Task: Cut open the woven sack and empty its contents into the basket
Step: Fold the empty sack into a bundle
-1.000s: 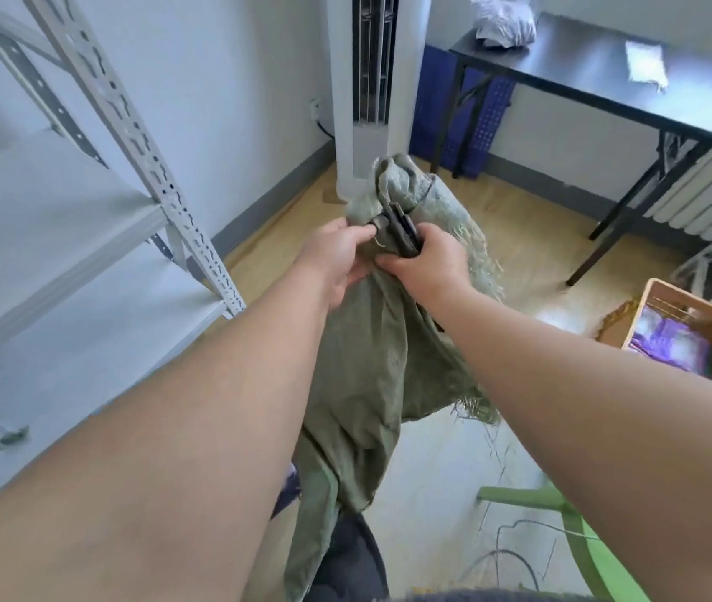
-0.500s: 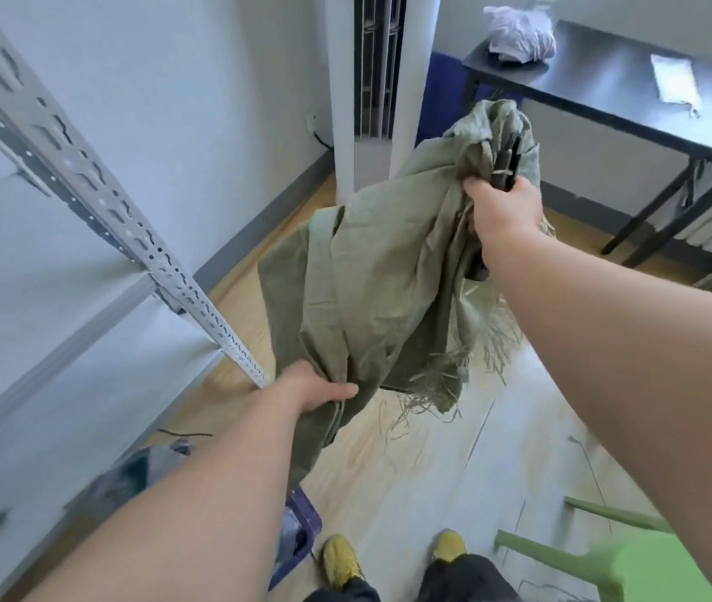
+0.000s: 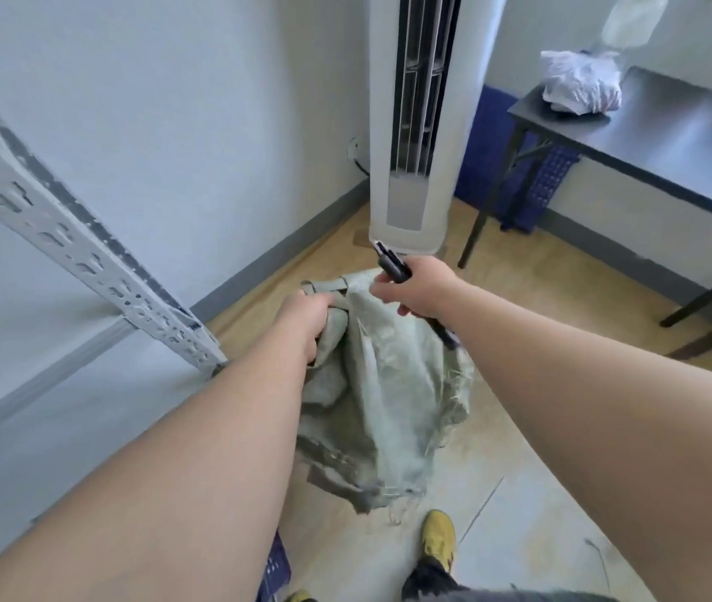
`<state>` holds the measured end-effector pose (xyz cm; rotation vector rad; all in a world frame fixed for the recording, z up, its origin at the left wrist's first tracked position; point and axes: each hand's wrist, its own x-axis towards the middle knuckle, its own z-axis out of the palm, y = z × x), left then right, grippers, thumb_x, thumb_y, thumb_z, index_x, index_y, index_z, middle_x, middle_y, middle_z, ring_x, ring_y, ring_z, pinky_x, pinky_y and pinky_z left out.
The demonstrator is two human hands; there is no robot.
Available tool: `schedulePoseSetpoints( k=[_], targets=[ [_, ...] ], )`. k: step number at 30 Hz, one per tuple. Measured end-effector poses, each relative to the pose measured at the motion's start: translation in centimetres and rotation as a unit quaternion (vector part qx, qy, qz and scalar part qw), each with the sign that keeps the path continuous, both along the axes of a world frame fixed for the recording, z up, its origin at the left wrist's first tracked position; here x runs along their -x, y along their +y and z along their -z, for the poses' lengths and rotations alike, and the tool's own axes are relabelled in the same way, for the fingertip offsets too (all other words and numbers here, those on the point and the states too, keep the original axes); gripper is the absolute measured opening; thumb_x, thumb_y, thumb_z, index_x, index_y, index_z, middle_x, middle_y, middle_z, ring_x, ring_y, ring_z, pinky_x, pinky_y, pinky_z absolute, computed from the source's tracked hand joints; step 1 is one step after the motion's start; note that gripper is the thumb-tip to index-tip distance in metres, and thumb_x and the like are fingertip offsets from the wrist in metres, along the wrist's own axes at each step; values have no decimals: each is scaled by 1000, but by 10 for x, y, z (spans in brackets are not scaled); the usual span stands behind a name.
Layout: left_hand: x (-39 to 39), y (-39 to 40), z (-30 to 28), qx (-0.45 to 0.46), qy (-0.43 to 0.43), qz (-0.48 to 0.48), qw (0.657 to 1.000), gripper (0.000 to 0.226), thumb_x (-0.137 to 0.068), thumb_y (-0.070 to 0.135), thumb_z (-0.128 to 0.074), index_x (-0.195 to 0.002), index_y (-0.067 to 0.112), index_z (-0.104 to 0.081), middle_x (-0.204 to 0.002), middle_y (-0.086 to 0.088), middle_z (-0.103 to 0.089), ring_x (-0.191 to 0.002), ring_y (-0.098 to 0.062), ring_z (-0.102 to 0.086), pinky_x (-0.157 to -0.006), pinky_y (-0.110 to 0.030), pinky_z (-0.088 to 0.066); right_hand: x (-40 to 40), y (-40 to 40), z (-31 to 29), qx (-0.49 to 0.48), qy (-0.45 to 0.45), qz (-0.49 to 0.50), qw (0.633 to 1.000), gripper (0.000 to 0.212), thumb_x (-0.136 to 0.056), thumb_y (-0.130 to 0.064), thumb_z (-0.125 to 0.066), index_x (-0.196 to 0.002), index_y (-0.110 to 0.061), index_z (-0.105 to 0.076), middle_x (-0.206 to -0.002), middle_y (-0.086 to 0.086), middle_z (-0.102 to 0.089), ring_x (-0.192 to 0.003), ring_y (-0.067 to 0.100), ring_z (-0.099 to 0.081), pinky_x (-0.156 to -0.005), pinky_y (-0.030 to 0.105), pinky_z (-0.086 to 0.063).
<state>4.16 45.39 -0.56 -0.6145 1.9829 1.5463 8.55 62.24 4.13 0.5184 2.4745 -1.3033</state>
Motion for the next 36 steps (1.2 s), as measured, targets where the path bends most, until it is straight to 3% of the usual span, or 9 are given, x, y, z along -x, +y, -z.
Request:
schedulePoseSetpoints(
  k=[3, 8, 13, 18, 20, 22, 29, 32, 36],
  targets=[
    [19, 34, -25, -14, 34, -25, 999, 48, -70, 29, -70, -114, 12, -64, -105, -15, -69, -95, -32, -67, -94, -48, -52, 10, 19, -2, 123, -29, -31, 992, 37, -71, -42, -84, -102, -27, -69, -81, 3, -60, -63, 15, -51, -58, 26, -48],
    [72, 56, -1, -26, 40, 26, 999, 96, -47, 74, -73, -121, 13, -66, -123, -14, -67, -109, -36, -66, -98, -53, -49, 29, 24, 11, 85, -23, 22, 996, 48, -69, -37, -85, -108, -18, -65, -90, 1, -66, -70, 17, -61, -62, 30, -53],
    [39, 53, -84, 218, 213, 120, 945, 53, -89, 62, -47, -112, 18, -68, -112, 3, -66, -107, -21, -59, -99, -35, -45, 43, 37, 30, 186, -36, 236, 953, 30, -77, -26, -78, -101, -13, -67, -95, 8, -70, -79, 24, -65, -81, 38, -58],
    [35, 8, -67, 371, 123, 33, 920, 97, -72, 81, -53, -148, 22, -35, -152, -8, -34, -142, -32, -31, -115, -52, -26, 49, 45, 23, 223, -31, 279, 934, 16, -83, -20, -72, -93, -11, -64, -85, 9, -61, -75, 24, -58, -83, 40, -56],
    [29, -3, -59, 261, 35, 27, 964, 104, -68, 76, -66, -145, 16, -33, -150, -9, -37, -137, -32, -39, -112, -53, -33, 50, 46, 21, 234, -29, 294, 926, 14, -84, -19, -72, -84, -13, -60, -84, 9, -60, -76, 24, -58, -84, 41, -55],
    [21, -6, -56, 90, 8, 63, 994, 61, -78, 53, -75, -116, 12, -50, -125, -5, -57, -109, -22, -59, -102, -48, -47, 51, 46, 17, 237, -35, 293, 926, 14, -85, -19, -72, -86, -12, -59, -76, 7, -58, -67, 21, -56, -71, 36, -53],
    [59, 22, -70, 24, 119, -80, 989, 17, -89, 10, -63, -105, 12, -58, -108, -8, -67, -93, -28, -68, -82, -42, -59, 46, 31, -9, 55, 125, 199, 971, 23, -86, -34, -69, -103, -21, -64, -86, -7, -62, -80, 14, -60, -74, 31, -52],
    [68, 35, -83, -76, 82, -168, 979, 20, -93, -6, -51, -111, 3, -55, -96, -15, -64, -66, -21, -63, -59, -34, -60, 41, 9, -24, 119, 130, 101, 979, 30, -77, -39, -79, -97, -23, -63, -88, -8, -65, -78, 11, -61, -73, 28, -54],
    [71, 44, -93, -146, 92, -186, 967, 40, -89, -11, -49, -128, -3, -45, -118, -23, -60, -81, -28, -66, -46, -33, -57, 41, -13, -11, 22, 134, 59, 989, 49, -67, -41, -85, -103, -24, -57, -98, -4, -60, -83, 10, -59, -64, 23, -44]
  ],
)
